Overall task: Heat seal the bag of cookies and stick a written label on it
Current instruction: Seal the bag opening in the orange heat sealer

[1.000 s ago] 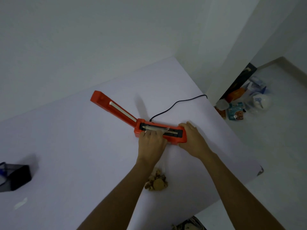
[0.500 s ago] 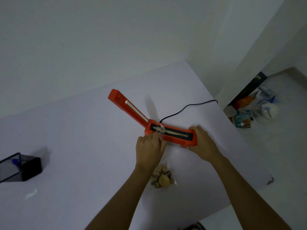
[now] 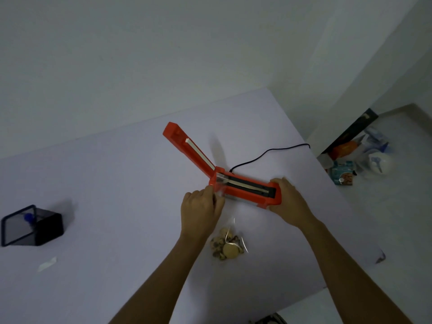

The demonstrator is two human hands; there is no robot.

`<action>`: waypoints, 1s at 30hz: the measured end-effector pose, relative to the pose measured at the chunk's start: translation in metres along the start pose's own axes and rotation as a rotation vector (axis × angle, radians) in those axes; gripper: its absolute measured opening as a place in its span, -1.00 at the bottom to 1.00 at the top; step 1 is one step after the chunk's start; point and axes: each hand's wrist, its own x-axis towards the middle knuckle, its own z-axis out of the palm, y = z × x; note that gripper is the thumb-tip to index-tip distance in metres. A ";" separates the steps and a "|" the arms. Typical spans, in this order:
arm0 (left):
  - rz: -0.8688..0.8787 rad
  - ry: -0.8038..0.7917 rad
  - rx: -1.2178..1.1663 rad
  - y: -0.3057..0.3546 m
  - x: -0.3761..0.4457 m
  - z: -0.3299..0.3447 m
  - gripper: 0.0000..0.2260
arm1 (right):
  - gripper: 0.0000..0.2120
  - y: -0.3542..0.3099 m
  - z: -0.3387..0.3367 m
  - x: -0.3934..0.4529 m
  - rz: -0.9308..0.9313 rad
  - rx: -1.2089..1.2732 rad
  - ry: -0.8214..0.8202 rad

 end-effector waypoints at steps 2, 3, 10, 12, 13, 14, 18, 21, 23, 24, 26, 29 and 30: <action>0.002 0.011 0.002 -0.003 -0.002 -0.003 -0.78 | -0.33 0.000 0.000 0.000 0.006 -0.006 0.001; -0.003 0.017 0.005 -0.004 -0.003 -0.005 -0.78 | -0.32 -0.001 0.000 -0.001 0.006 -0.005 0.002; -0.018 0.044 0.004 -0.011 -0.010 -0.015 -0.78 | -0.13 -0.003 0.001 0.000 0.098 -0.262 -0.054; -0.019 0.049 -0.001 -0.011 -0.013 -0.018 -0.79 | 0.00 -0.016 0.003 -0.007 0.038 -0.417 -0.074; -0.021 0.055 -0.002 -0.010 -0.013 -0.019 -0.79 | 0.01 -0.029 0.006 -0.013 -0.011 -0.363 -0.091; -0.020 0.063 -0.003 -0.008 -0.014 -0.020 -0.79 | -0.01 -0.047 0.010 -0.021 -0.043 -0.245 -0.134; 0.025 0.116 -0.027 0.003 -0.014 -0.024 -0.79 | -0.13 -0.103 0.040 -0.046 -0.078 0.200 -0.310; 0.043 0.124 -0.042 0.006 -0.016 -0.022 -0.78 | -0.45 -0.119 0.062 -0.040 0.004 0.310 -0.338; 0.055 0.095 -0.058 0.004 -0.018 -0.022 -0.78 | -0.82 -0.124 0.073 -0.033 0.080 0.337 -0.347; 0.063 0.074 -0.073 0.002 -0.019 -0.023 -0.77 | -0.85 -0.126 0.075 -0.030 0.118 0.407 -0.356; 0.016 0.041 -0.148 -0.003 -0.021 -0.028 -0.74 | -0.80 -0.132 0.072 -0.027 0.163 0.626 -0.333; -0.249 0.074 -0.326 -0.019 -0.028 -0.040 -0.82 | -0.75 -0.138 0.057 -0.027 0.102 0.670 -0.361; -0.345 0.108 -0.380 -0.026 -0.031 -0.042 -0.88 | -0.71 -0.137 0.054 -0.027 0.089 0.674 -0.386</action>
